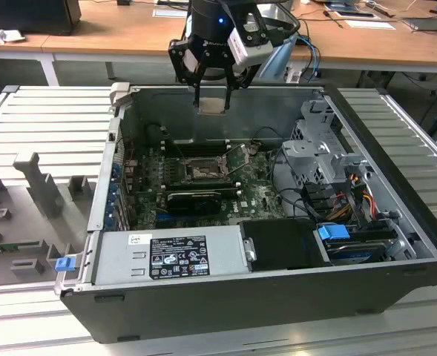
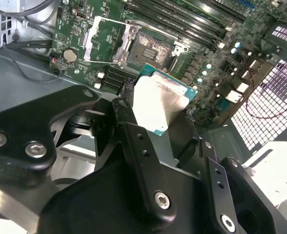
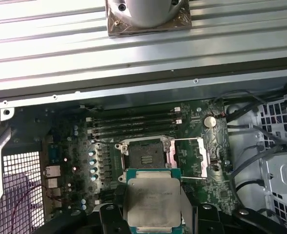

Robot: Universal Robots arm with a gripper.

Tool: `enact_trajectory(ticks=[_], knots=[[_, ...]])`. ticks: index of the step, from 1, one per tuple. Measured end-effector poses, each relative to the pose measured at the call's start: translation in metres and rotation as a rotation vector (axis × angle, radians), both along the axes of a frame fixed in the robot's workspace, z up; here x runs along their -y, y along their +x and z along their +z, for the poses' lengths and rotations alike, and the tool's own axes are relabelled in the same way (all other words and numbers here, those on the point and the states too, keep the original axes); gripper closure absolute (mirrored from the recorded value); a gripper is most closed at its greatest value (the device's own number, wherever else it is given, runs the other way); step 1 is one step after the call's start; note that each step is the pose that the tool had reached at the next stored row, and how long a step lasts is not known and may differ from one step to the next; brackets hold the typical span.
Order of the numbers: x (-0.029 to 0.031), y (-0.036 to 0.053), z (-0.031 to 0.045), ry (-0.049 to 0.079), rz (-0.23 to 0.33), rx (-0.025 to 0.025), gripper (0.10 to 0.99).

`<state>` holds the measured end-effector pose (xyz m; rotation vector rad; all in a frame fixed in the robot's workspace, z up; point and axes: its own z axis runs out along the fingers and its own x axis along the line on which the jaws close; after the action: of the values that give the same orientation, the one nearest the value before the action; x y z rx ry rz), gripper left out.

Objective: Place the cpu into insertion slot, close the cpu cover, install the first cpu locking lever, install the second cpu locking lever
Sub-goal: 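Place the cpu into insertion slot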

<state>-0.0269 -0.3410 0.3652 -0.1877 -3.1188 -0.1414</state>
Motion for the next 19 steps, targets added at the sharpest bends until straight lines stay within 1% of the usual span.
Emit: enact_trajectory(ticks=[3, 7, 9, 13, 19], knots=[[0.0000, 0.0000, 0.0000, 0.000, -0.022, -0.0001, 0.561], [0.0000, 0.0000, 0.0000, 0.000, -0.036, 0.0000, 0.561], [0.0000, 0.0000, 0.0000, 0.000, -0.057, 0.0000, 0.561], [0.0000, 0.0000, -0.0001, 0.000, -0.076, 0.0000, 0.561], [0.0000, 0.0000, -0.0008, 0.000, -0.128, -0.0001, 0.561]])
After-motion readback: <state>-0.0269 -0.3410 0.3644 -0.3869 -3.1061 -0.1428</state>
